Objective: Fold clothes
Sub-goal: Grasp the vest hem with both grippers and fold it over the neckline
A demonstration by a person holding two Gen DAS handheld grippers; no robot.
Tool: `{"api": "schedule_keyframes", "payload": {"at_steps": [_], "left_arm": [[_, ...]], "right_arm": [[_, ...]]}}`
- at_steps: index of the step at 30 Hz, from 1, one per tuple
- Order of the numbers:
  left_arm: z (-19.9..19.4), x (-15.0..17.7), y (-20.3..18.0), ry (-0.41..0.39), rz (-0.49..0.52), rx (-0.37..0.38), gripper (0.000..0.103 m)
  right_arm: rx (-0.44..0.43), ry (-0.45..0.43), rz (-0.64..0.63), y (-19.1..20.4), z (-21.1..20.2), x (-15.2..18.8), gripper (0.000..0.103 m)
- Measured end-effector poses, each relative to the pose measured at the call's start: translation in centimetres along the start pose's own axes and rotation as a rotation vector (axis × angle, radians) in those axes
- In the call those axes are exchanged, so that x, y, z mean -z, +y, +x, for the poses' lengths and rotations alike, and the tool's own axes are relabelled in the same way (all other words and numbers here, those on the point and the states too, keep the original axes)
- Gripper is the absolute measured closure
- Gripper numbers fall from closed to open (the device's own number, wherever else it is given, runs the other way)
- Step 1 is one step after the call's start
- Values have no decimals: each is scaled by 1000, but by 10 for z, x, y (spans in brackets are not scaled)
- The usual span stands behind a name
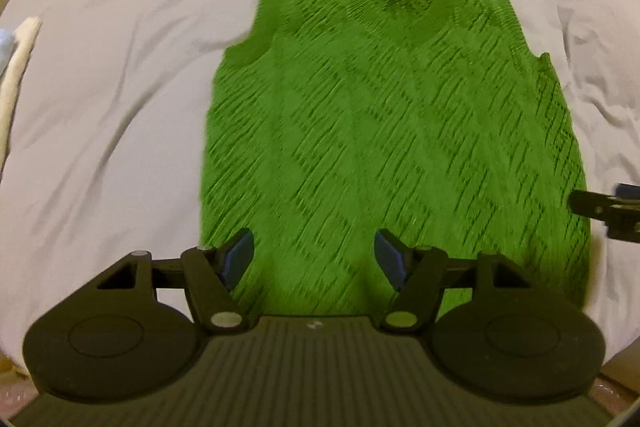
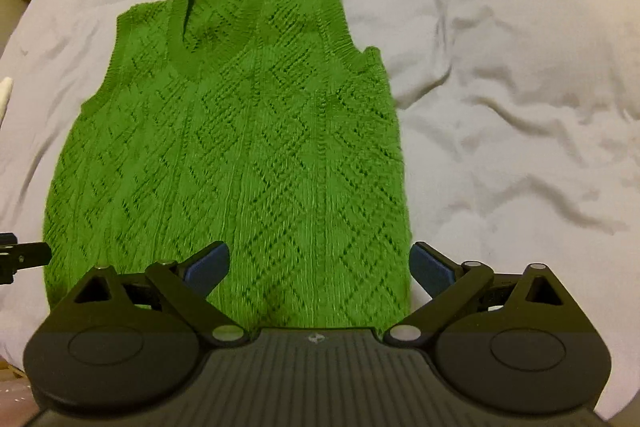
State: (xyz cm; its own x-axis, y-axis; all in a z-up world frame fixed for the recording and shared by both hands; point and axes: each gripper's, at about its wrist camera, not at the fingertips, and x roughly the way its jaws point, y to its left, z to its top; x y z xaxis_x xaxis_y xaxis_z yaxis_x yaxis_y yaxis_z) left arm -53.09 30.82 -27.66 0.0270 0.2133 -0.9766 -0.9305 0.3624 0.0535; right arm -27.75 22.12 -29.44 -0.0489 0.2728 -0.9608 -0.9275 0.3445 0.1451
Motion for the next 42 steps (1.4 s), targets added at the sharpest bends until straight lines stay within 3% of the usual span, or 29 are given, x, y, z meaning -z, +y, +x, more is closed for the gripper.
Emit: {"api": "schedule_keyframes", "payload": {"at_steps": [6,8,10,15,19,21,23,24,28,31,33,34,35,37,42], "left_arm": [[37,-46,-5,-34,12,73,67],[51,-68,-7,-62,17,97,81],[64,-89,-7,-91,25,117,88],[99,-146,-11,-170,27,217,92],[132,-180,-16,-202,40,249,92],[149,-194,-18,-210,48,257,92],[164,-208,-21,-204,55,253,92],[168,-215,-23,-210,65,249,92],[159,-248,-18,-269,59,242,92],[134,-262,1,-327,60,298,91],[116,-258,18,-371,92,288,80],[112,-254,28,-374,103,278,71],[109,-250,38,-378,114,268,67],[102,-243,58,-384,135,248,62],[128,-242,90,-300,91,256,54]], "right_arm": [[-59,-36,-39,12,34,-44,48],[-88,-78,-52,21,45,-66,63],[-122,-113,-59,29,58,-89,68],[-212,-181,-41,43,91,-145,73],[-239,-179,-36,48,125,-174,77],[-244,-167,-37,49,142,-184,85],[-236,-160,-30,47,157,-197,101],[-231,-157,-26,46,164,-204,103],[-252,-195,-13,40,164,-237,102],[-312,-234,-44,28,142,-257,91],[-316,-255,-73,14,127,-262,68],[-300,-264,-94,7,120,-263,49],[-287,-267,-111,-3,116,-264,42],[-262,-262,-134,-23,112,-265,42],[-220,-181,-190,-55,129,-265,41]]}}
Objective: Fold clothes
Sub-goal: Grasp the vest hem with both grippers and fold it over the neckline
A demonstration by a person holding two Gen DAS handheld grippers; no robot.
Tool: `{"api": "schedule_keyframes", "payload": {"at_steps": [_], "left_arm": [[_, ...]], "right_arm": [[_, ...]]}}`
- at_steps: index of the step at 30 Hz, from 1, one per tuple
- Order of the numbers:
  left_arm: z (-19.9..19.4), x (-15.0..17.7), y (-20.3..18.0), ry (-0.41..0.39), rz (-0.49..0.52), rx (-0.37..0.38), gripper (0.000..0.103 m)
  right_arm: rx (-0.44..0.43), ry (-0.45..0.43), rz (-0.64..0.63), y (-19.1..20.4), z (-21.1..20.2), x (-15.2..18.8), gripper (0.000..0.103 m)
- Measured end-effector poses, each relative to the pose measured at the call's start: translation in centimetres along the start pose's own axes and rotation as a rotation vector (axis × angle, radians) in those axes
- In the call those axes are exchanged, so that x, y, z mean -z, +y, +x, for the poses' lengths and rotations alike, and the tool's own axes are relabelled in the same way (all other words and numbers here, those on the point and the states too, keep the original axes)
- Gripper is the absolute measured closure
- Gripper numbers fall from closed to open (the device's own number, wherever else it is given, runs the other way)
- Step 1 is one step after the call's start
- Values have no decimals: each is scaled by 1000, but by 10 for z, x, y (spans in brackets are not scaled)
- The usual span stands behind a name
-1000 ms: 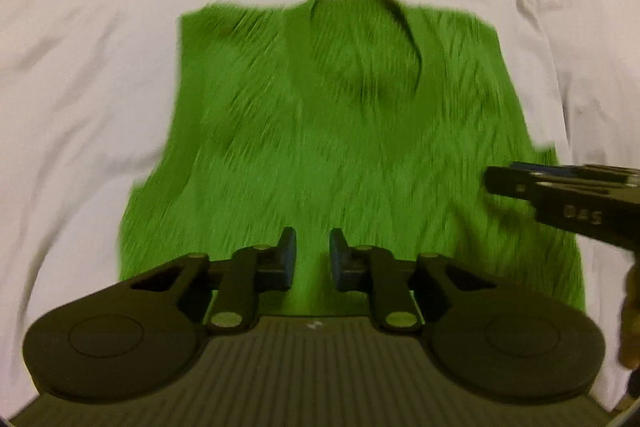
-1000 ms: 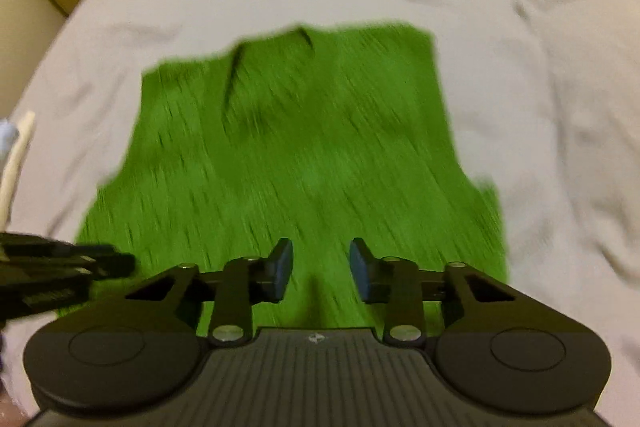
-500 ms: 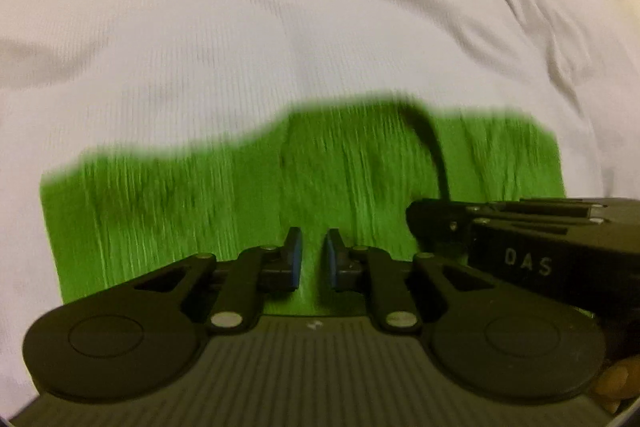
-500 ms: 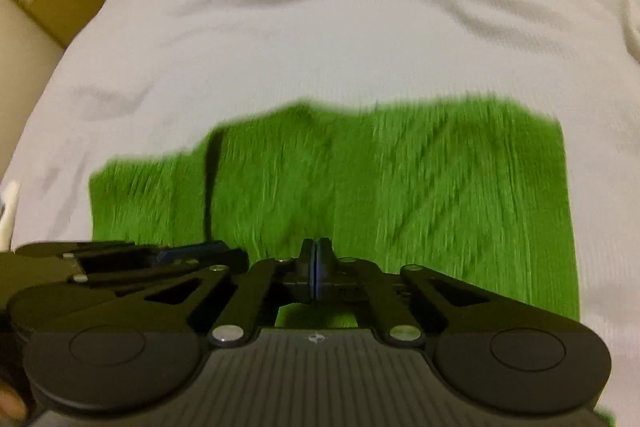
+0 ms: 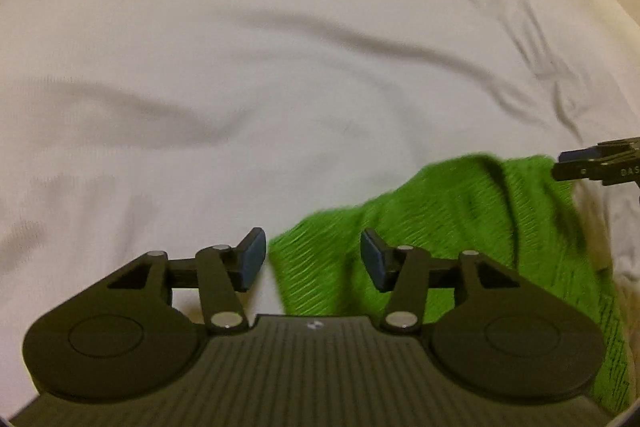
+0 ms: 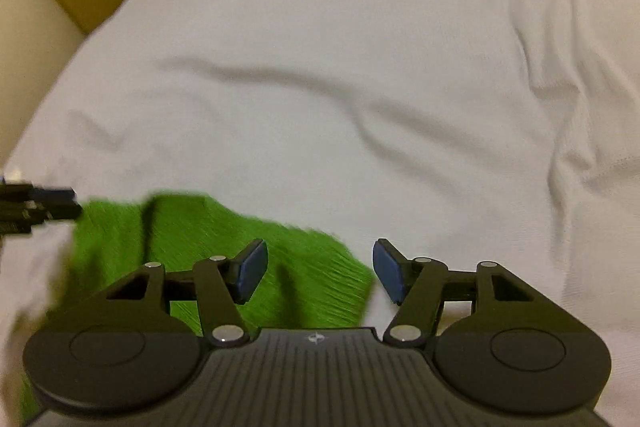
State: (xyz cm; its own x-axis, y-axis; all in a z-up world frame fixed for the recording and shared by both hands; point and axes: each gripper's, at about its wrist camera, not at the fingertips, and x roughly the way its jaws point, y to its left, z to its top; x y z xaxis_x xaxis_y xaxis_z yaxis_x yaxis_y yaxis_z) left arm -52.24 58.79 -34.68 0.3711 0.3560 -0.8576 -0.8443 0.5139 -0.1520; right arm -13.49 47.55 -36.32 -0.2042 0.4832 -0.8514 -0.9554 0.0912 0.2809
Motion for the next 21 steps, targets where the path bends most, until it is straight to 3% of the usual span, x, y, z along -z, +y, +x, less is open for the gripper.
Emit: {"api": "schedule_keyframes", "payload": {"at_steps": [4,6,7,8,9,10,16,18,21], "left_arm": [[23,5,13,24,-65,65,53],[30,5,20,26,-77,95,61],[32,7,24,26,-81,105,72],[34,8,28,27,-86,115,84],[32,9,30,24,-89,127,90],[24,10,31,10,-91,137,92],[-55,31,21,-133,-53,215,96],[-95,51,14,-188,-23,246,96],[-146,101,-4,-203,30,267,96]], "right_arm": [[-41,24,21,-12,14,2,36],[-65,25,32,-15,21,4,34],[-69,22,26,-14,21,4,42],[-69,18,16,-12,20,4,63],[-70,15,6,-10,19,5,71],[-71,11,-3,-8,19,5,88],[-45,-181,-66,15,-52,33,91],[-30,-252,-106,33,-91,57,91],[28,-322,-181,67,-151,108,91]]}}
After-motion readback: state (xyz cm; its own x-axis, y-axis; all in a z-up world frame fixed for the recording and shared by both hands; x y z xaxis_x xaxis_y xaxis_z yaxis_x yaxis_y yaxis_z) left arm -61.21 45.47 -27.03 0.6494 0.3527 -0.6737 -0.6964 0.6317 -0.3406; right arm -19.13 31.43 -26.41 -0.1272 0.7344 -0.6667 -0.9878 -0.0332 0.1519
